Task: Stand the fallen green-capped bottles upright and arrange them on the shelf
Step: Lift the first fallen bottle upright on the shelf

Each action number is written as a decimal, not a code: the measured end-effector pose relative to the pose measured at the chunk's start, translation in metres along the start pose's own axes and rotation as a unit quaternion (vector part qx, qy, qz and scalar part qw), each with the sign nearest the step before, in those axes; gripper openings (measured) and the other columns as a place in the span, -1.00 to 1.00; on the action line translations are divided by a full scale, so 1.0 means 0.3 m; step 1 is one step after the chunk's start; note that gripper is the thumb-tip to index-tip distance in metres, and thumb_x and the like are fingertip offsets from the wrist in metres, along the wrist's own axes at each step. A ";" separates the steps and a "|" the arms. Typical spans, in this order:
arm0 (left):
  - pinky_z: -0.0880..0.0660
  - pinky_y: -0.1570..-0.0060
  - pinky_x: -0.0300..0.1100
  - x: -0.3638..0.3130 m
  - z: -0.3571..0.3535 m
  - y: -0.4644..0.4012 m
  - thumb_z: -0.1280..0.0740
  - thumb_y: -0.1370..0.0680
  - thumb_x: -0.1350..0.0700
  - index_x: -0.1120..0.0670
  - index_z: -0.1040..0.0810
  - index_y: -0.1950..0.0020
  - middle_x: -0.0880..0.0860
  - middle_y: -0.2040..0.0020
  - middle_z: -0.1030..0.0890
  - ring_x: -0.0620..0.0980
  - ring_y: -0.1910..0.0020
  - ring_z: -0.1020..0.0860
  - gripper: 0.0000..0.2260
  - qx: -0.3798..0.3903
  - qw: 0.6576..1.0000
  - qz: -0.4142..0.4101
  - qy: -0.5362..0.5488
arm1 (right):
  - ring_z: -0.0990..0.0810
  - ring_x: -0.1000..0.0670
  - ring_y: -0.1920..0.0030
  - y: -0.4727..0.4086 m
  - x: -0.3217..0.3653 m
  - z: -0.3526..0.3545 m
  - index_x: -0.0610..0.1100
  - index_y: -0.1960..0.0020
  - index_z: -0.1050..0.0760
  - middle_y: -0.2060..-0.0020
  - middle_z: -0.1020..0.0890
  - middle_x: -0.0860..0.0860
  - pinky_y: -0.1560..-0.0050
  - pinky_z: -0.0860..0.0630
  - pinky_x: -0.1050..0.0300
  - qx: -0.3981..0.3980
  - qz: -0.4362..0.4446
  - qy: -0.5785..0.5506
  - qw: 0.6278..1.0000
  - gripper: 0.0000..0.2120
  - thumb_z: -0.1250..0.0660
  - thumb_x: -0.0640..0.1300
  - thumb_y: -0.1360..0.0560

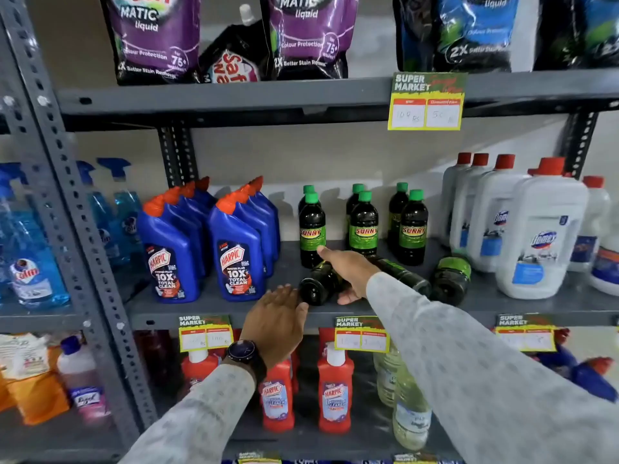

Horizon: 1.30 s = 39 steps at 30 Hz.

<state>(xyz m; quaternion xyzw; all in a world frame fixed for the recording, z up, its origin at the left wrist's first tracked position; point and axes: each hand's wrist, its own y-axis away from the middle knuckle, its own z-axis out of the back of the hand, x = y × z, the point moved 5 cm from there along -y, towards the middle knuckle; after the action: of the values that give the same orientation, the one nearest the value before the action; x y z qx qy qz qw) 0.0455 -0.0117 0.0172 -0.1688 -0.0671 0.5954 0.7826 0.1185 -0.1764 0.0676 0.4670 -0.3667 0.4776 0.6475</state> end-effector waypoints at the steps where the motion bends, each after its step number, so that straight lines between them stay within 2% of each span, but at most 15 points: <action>1: -0.14 -0.61 -0.04 0.003 0.000 -0.002 0.10 -0.70 -0.10 0.10 -0.31 -0.58 0.10 -0.59 -0.36 0.05 -0.60 -0.29 -0.47 -0.006 1.000 0.001 0.002 | -0.58 -0.28 -0.12 0.004 0.008 -0.007 -0.04 -0.24 -0.47 -0.18 -0.51 -0.10 0.40 -0.63 -0.04 -0.006 -0.007 0.009 1.000 -0.40 -0.43 0.37 -0.44; 6: -0.17 -0.60 -0.01 -0.004 -0.011 0.000 0.11 -0.70 -0.10 0.08 -0.34 -0.55 0.09 -0.57 -0.40 0.03 -0.58 -0.31 -0.47 -0.029 1.000 -0.007 0.003 | -0.67 -0.24 0.02 -0.008 0.003 -0.024 -0.16 -0.14 -0.53 -0.07 -0.63 -0.16 0.31 -0.70 -0.10 -0.021 -0.011 0.012 1.000 -0.52 -0.57 0.12 -0.42; 10: -0.14 -0.61 -0.05 0.004 -0.016 -0.003 0.13 -0.70 -0.12 0.08 -0.31 -0.58 0.08 -0.59 -0.36 0.01 -0.60 -0.29 -0.45 -0.029 1.000 -0.003 -0.007 | -0.70 -0.22 0.14 -0.002 0.016 -0.006 -0.15 -0.09 -0.56 0.06 -0.67 -0.19 0.39 -0.69 -0.10 -0.012 -0.003 -0.008 1.000 -0.61 -0.59 0.00 -0.40; 15: -0.11 -0.62 -0.09 0.019 -0.042 -0.013 0.15 -0.68 -0.16 0.10 -0.25 -0.61 0.07 -0.62 -0.31 -0.02 -0.62 -0.24 -0.40 -0.029 0.999 0.015 -0.009 | -0.73 -0.12 0.38 0.033 0.143 0.066 -0.15 -0.01 -0.55 0.17 -0.69 -0.17 0.46 -0.63 -0.01 -0.029 0.107 -0.033 0.993 -0.61 -0.62 0.00 -0.33; 17: -0.08 -0.63 -0.10 0.025 -0.055 -0.017 0.17 -0.67 -0.17 0.09 -0.23 -0.63 0.05 -0.64 -0.28 -0.03 -0.63 -0.21 -0.39 -0.025 0.999 0.022 -0.015 | -0.74 -0.11 0.31 0.049 0.191 0.106 -0.14 -0.02 -0.52 0.15 -0.70 -0.12 0.43 -0.65 -0.01 -0.054 0.165 -0.039 0.984 -0.55 -0.62 0.05 -0.30; 19: -0.07 -0.63 -0.11 0.026 -0.060 -0.018 0.20 -0.66 -0.19 0.08 -0.23 -0.62 0.04 -0.63 -0.28 -0.04 -0.63 -0.22 -0.36 -0.031 0.999 0.027 -0.014 | -0.72 -0.08 0.13 0.067 0.211 0.131 -0.12 -0.12 -0.44 0.07 -0.68 -0.04 0.23 -0.70 -0.09 -0.090 0.229 -0.030 0.969 -0.42 -0.61 0.10 -0.27; 21: -0.08 -0.62 -0.11 0.026 -0.059 -0.016 0.21 -0.65 -0.19 0.08 -0.23 -0.62 0.04 -0.63 -0.29 -0.04 -0.62 -0.23 -0.35 -0.035 0.999 0.029 -0.007 | -0.67 -0.04 0.04 0.092 0.196 0.131 -0.07 -0.17 -0.35 0.02 -0.65 0.03 0.03 -0.65 -0.10 -0.124 0.302 0.003 0.945 -0.37 -0.60 0.10 -0.29; 24: -0.10 -0.61 -0.10 0.026 -0.055 -0.014 0.20 -0.65 -0.20 0.07 -0.25 -0.62 0.04 -0.62 -0.32 -0.03 -0.61 -0.26 -0.36 -0.036 0.999 0.022 -0.010 | -0.63 0.05 0.04 0.107 0.125 0.092 0.02 -0.17 -0.30 0.01 -0.63 0.10 0.04 -0.56 0.01 -0.151 0.377 0.045 0.913 -0.42 -0.60 0.00 -0.35; 31: -0.18 -0.60 -0.09 0.014 -0.036 -0.005 0.15 -0.68 -0.17 0.07 -0.33 -0.58 0.06 -0.58 -0.38 -0.01 -0.58 -0.33 -0.41 -0.059 0.998 0.020 -0.027 | -0.60 0.08 0.03 0.053 -0.006 0.034 0.15 -0.18 -0.21 -0.04 -0.58 0.10 0.23 -0.42 0.24 -0.155 0.376 0.075 0.911 -0.40 -0.57 0.08 -0.37; 33: -0.19 -0.59 -0.09 0.010 -0.035 -0.005 0.15 -0.68 -0.16 0.07 -0.34 -0.58 0.07 -0.57 -0.40 0.00 -0.57 -0.34 -0.41 -0.067 0.997 0.020 -0.031 | -0.59 0.10 0.06 0.046 -0.026 0.031 0.17 -0.20 -0.20 -0.06 -0.57 0.11 0.23 -0.42 0.25 -0.166 0.378 0.073 0.908 -0.38 -0.56 0.12 -0.36; 36: -0.18 -0.59 -0.12 0.010 -0.037 -0.002 0.14 -0.68 -0.17 0.07 -0.36 -0.57 0.06 -0.57 -0.41 -0.03 -0.57 -0.34 -0.41 -0.076 0.997 0.022 -0.027 | -0.59 0.06 0.02 0.030 -0.044 0.025 0.10 -0.29 -0.25 -0.11 -0.57 0.08 0.13 -0.48 0.14 -0.176 0.382 0.079 0.904 -0.32 -0.54 0.21 -0.34; 39: -0.17 -0.59 -0.13 0.011 -0.041 -0.003 0.12 -0.69 -0.17 0.05 -0.39 -0.56 0.04 -0.57 -0.41 -0.05 -0.56 -0.35 -0.43 -0.085 0.996 0.028 -0.025 | -0.57 0.12 -0.08 -0.001 -0.046 0.024 0.06 -0.40 -0.26 -0.18 -0.54 0.10 -0.04 -0.47 0.18 -0.125 0.373 0.046 0.918 -0.22 -0.56 0.20 -0.32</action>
<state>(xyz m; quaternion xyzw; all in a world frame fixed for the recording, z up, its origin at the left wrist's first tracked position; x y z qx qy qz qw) 0.0509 -0.0111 0.0057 -0.2214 -0.1322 0.6131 0.7467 0.1149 -0.1872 0.0571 0.1892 -0.5410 0.6555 0.4918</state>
